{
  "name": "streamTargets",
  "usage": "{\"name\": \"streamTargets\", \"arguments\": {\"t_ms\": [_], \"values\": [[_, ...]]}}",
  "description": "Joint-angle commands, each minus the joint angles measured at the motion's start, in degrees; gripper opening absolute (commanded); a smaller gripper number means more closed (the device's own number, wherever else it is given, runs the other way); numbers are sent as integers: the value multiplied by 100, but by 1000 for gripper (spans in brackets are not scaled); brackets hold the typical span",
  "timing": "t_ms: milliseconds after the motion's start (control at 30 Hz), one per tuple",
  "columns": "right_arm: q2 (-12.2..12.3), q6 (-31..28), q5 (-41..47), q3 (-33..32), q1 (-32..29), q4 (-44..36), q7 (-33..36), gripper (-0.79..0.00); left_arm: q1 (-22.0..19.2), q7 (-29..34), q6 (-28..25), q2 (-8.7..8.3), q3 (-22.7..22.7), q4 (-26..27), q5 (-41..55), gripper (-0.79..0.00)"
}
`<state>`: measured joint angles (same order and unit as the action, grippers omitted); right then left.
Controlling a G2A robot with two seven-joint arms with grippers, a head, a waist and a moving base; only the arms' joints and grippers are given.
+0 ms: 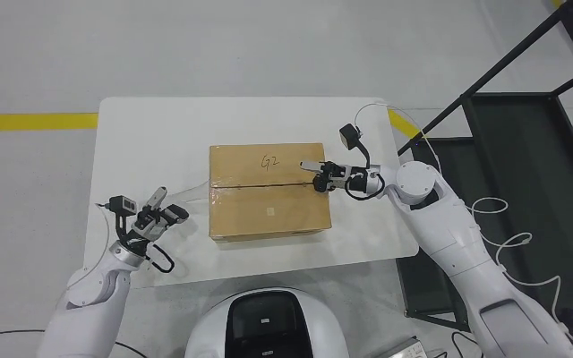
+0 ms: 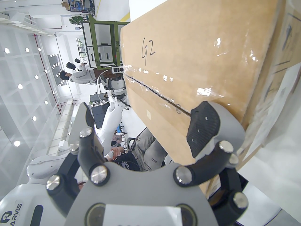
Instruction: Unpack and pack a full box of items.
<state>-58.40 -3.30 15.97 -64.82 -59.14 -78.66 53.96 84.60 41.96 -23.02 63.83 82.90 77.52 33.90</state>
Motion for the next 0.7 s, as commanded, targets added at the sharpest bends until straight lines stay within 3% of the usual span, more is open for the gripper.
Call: {"name": "streamTargets", "arguments": {"t_ms": [0,267,633,667], "values": [[0,0,0,0,0,0,0,0,20,58,138,9,-36,-18,134,0],[0,0,0,0,0,0,0,0,90,-352,127,90,-192,-278,388,0],[0,0,0,0,0,0,0,0,-273,-958,222,236,-497,-604,577,0],[0,0,0,0,0,0,0,0,-302,-969,237,246,-507,-623,618,-89]]}}
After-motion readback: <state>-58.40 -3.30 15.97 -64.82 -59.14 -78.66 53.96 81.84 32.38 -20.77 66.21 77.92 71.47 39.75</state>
